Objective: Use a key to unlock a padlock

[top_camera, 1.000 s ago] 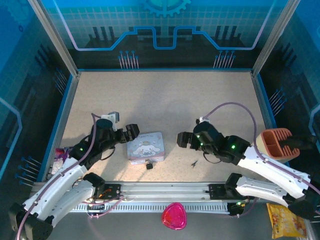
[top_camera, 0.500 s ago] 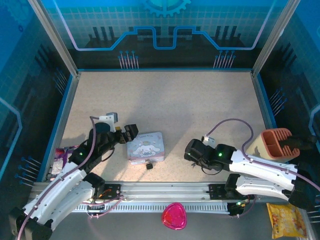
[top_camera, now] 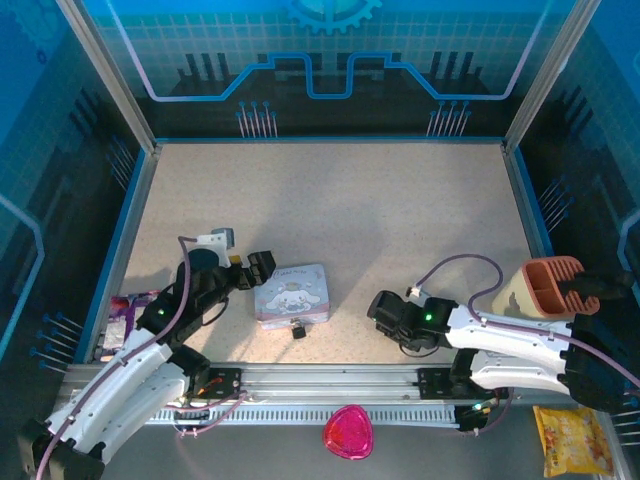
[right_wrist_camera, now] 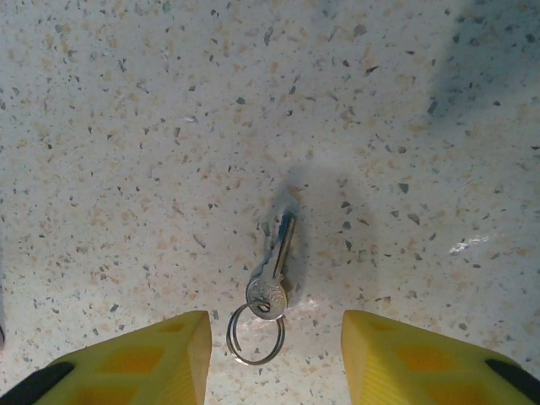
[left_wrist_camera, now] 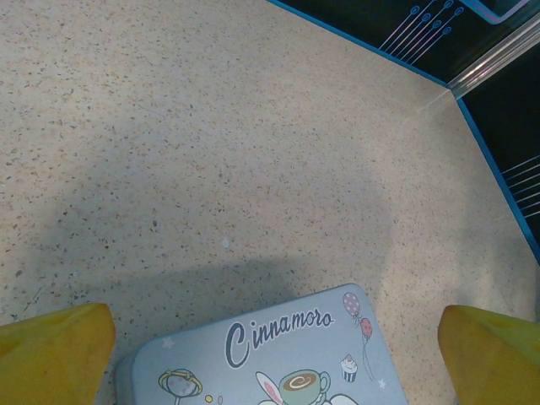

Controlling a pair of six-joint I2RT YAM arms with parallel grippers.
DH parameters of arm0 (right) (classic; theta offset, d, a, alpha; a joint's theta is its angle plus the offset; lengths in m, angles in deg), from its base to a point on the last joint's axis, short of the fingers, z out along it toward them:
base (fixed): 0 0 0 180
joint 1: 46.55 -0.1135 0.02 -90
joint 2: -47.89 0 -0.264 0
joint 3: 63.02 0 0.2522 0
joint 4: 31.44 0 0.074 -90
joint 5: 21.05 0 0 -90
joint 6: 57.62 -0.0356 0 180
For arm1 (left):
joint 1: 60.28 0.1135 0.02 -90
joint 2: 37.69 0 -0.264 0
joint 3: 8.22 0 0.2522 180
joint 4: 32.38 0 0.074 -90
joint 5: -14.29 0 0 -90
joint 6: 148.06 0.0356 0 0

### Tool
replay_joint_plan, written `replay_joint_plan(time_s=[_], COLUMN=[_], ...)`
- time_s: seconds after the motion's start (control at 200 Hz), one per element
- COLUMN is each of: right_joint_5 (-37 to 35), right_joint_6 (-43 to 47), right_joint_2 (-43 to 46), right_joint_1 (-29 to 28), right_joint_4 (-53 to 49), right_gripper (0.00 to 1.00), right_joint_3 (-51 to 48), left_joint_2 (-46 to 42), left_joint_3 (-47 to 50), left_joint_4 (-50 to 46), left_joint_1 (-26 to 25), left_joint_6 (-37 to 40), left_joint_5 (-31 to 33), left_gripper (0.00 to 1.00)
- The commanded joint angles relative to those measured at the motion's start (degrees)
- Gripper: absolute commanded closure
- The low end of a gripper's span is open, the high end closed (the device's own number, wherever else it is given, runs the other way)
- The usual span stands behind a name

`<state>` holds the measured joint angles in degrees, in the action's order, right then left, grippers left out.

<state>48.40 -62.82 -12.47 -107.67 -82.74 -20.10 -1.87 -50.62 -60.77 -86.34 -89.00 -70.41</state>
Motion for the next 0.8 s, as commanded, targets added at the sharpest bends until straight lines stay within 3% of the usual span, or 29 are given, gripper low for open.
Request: replay_joint_plan(time_s=[0.0, 0.495, 0.795], right_joint_5=[-0.76, 2.52, 1.93], right_joint_6=[-2.06, 0.40, 1.85], right_joint_2=[-0.51, -11.20, -12.41], right_joint_1=[-0.74, -0.66, -0.42], right_joint_4=[2.47, 2.92, 1.86], right_gripper=[0.57, 0.60, 0.69], right_joint_3=[-1.08, 2.87, 3.29], left_joint_2=[-0.82, -1.04, -1.06], left_joint_3=[0.87, 0.96, 0.87], left_joint_4=[0.92, 0.66, 0.56], left_joint_1=[-0.39, -0.39, -0.39], left_joint_6=[0.65, 0.41, 0.34], left_joint_5=[-0.07, -0.20, -0.33], left_gripper=[0.01, 0.01, 0.01])
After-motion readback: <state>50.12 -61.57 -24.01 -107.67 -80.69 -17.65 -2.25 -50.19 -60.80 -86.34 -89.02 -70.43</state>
